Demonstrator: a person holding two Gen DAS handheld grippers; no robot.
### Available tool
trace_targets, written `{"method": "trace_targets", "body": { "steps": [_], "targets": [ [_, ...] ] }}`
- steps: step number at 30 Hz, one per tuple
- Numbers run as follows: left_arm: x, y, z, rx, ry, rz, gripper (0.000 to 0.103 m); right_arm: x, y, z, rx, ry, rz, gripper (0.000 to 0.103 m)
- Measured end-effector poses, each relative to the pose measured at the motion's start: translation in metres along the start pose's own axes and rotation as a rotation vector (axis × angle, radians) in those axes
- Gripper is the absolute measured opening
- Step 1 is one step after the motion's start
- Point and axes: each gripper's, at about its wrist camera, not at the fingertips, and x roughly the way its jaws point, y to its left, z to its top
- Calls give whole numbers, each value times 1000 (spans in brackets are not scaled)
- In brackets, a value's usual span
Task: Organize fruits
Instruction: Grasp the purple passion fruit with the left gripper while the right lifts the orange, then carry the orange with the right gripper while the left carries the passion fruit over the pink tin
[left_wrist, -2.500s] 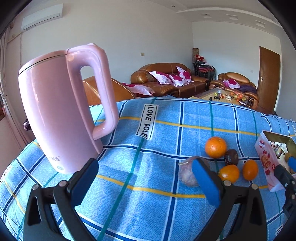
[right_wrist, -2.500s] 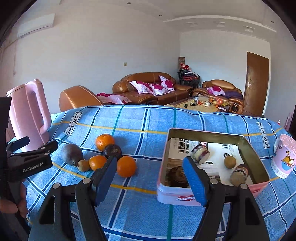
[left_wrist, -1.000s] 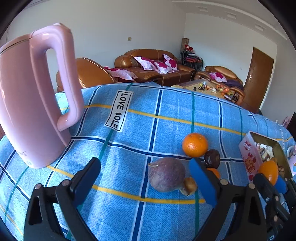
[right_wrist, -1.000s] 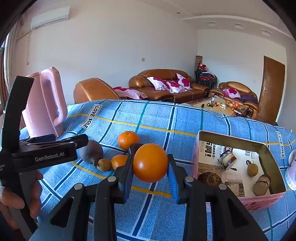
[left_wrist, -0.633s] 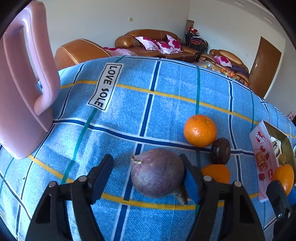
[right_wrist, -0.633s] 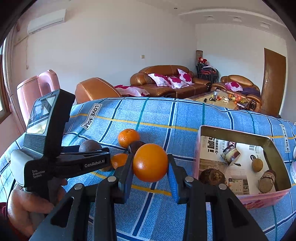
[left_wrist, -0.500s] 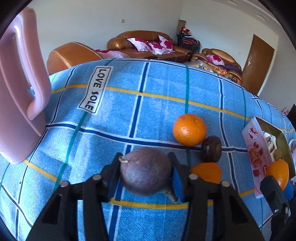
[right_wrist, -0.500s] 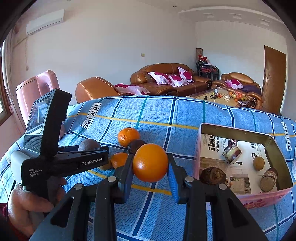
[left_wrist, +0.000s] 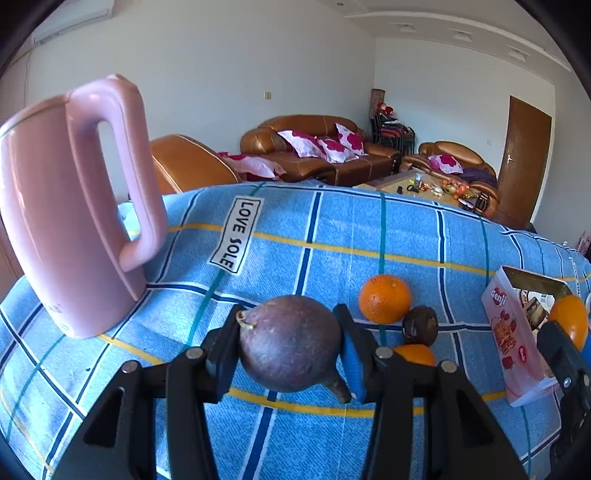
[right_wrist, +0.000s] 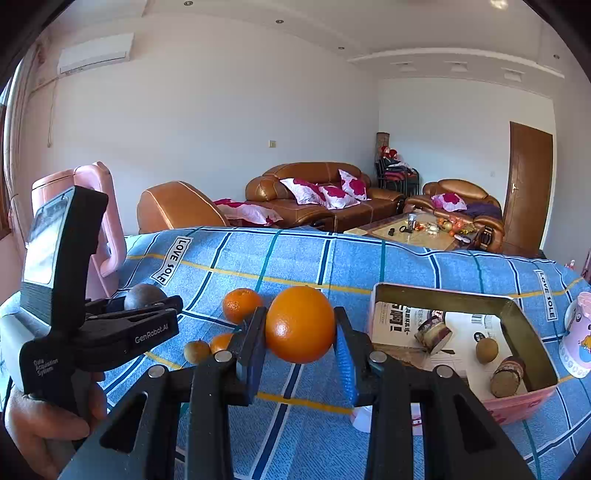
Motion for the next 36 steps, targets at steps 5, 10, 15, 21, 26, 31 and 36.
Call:
{"method": "trace_targets", "body": {
  "steps": [5,10,15,21,26,31,36],
  "targets": [
    [-11,3,-1,2,-16,6,50,0,-2,1,8,4,-9,36],
    [-20,-1,-9,-5,-17,4,50,-6,-3,-2,0,6,-16,36],
    [-31,-10,-18,4,-21,5,50,-17,-9,-7,0,5,-28,36],
    [-44,-24,-24,28,-29,-2,50,-27,-19,-12,11,8,-43,36],
    [-50,-36,-28,40,-30,-10,50,-32,-28,-14,10,8,-57,36],
    [-53,-45,-30,52,-32,-15,50,-34,-40,-16,25,15,-72,36],
    [-56,-55,-30,62,-34,-28,50,-36,-53,-16,33,16,-88,36]
  ]
}}
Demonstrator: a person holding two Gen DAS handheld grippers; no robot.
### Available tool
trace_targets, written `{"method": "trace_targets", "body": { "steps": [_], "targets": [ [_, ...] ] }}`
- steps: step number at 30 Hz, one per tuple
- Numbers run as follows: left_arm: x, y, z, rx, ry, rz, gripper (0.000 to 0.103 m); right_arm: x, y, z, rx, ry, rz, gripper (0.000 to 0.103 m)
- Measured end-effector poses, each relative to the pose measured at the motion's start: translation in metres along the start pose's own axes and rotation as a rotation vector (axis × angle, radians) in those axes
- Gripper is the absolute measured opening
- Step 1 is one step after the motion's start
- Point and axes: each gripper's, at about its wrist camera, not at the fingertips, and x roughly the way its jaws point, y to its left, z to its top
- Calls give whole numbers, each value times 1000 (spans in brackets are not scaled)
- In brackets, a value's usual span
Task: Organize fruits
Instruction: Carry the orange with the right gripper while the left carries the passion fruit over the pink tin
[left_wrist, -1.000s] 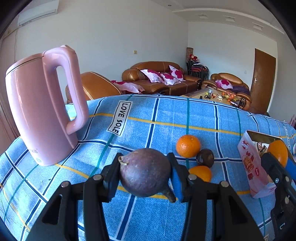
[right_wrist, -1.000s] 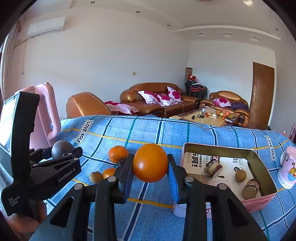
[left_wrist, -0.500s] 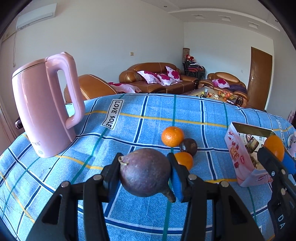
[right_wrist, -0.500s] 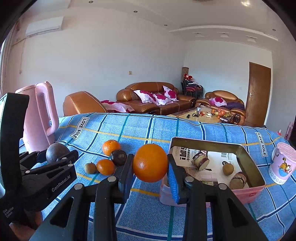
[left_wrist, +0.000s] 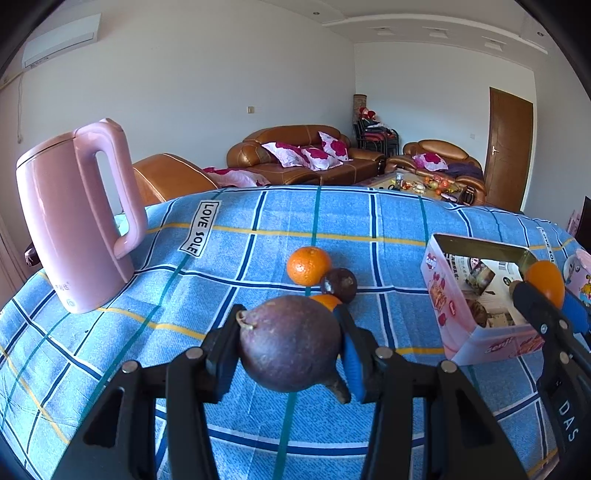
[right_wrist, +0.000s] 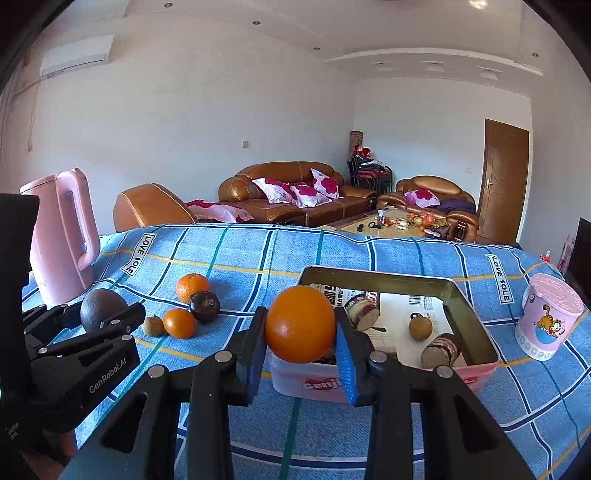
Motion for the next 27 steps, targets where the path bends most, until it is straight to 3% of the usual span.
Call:
{"method": "trace_targets", "body": {
  "steps": [27],
  "targets": [
    [-5,-79,5,94,-22,-106,50,0,-74,0,47,1,-115,36]
  ]
}}
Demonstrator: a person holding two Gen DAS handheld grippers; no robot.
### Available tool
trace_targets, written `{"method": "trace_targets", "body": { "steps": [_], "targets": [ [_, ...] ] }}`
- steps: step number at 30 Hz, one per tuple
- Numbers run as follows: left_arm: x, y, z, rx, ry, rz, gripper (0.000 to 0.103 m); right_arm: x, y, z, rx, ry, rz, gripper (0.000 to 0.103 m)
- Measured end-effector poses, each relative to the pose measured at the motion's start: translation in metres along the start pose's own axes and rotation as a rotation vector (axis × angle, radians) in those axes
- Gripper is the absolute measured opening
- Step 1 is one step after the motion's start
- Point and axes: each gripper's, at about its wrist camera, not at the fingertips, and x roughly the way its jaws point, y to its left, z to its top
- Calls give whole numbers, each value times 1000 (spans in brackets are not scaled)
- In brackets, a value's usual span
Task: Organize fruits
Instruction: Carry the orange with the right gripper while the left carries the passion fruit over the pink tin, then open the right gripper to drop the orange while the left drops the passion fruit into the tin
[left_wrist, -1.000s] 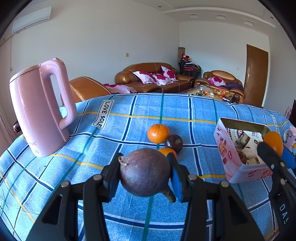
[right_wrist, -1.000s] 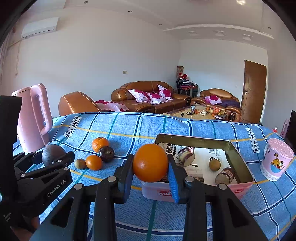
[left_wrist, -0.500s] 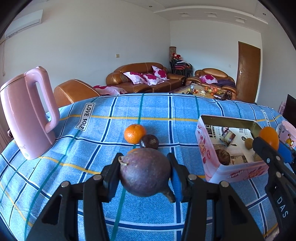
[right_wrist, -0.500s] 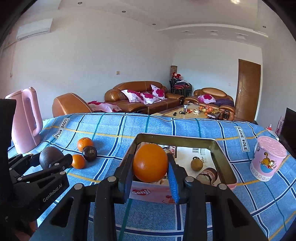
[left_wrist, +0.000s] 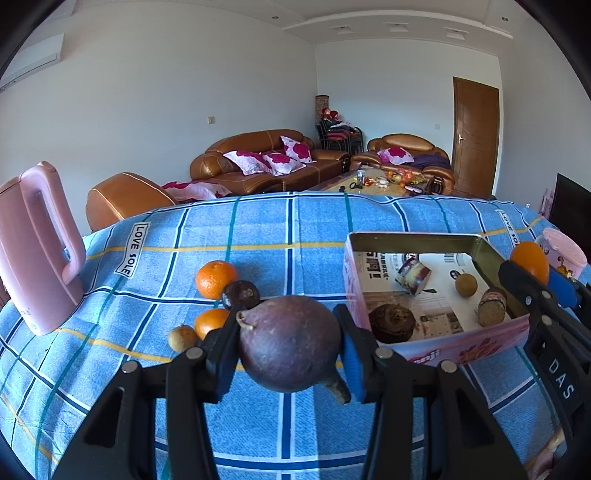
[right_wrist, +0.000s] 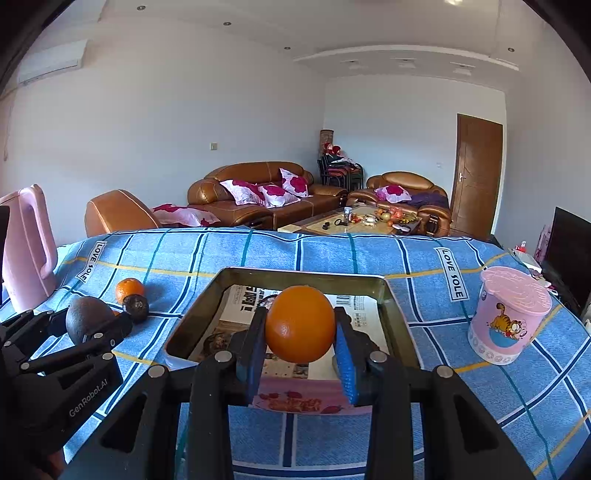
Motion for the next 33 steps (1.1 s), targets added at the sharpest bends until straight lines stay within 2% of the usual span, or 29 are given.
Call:
{"method": "trace_targets", "body": {
  "steps": [12,21,26,33],
  "targets": [
    [8,-38,13,40,-17,-58,50,13,-36,5,39,7,-79,36],
    [24,-63,23,54,0,-104,50,29,-46,13,37,3,-146,36],
    [36,-66,30,40,20,-117,50,40,-50,18,41,14,-154,36],
    [56,-65,34,30,74,-138,50,63,-48,23,51,73,-92,36]
  ]
}}
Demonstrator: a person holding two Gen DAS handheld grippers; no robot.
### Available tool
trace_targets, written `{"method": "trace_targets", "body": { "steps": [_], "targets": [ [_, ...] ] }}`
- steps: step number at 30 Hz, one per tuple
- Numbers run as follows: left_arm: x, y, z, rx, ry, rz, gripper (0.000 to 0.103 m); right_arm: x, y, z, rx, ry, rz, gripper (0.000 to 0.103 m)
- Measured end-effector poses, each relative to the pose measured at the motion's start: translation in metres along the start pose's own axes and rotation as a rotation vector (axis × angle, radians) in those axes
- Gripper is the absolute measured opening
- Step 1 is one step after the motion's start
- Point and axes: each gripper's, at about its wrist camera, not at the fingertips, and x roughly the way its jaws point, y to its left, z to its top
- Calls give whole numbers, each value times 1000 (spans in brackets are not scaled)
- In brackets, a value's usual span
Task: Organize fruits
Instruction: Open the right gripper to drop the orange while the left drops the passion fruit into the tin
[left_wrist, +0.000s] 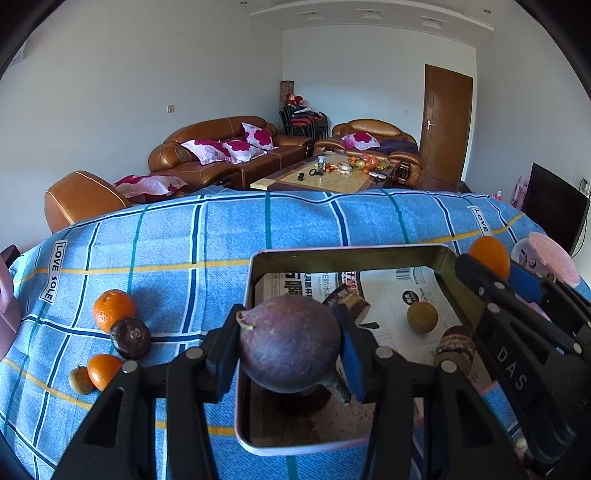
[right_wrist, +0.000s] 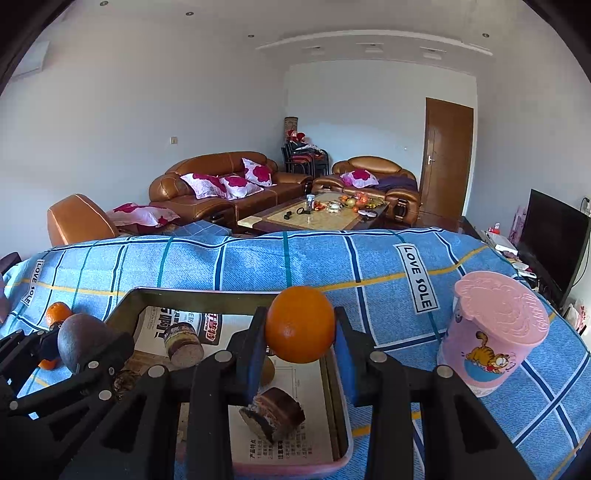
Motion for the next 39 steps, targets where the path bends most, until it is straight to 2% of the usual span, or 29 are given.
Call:
{"method": "trace_targets", "body": {
  "steps": [10,15,20,26,27,28,30,31,34,35,37,39],
  "targets": [
    [6,-4,2,33,-2,-4,50,25,13,2,-39,107,115,37],
    [11,-2,4,20,19,-18,50,32,10,1,-19,137,148,37],
    [5,-4,3,31,-6,-7,51,38,5,1,13,163,196,38],
    [-15,-4,2,62,-95,74,65,32,2,2,24,129,220,39],
    [-18,-2,3,60,-106,83,67,31,1,2,32,126,225,41],
    [-21,0,3,56,-117,94,75,30,-1,1,44,123,231,43],
    [-27,7,5,32,-138,112,91,26,-7,1,76,111,241,51],
    [-30,12,6,13,-152,123,103,24,-10,1,95,101,244,53],
    [-38,23,7,-18,-177,107,103,14,-22,1,169,45,271,73],
    [-40,26,7,-18,-178,109,103,9,-26,1,198,15,280,84],
    [-44,29,3,-8,-189,133,103,-2,-31,0,227,-45,271,87],
    [-46,32,0,-1,-190,140,103,-6,-30,1,223,-68,242,87]
  ]
}}
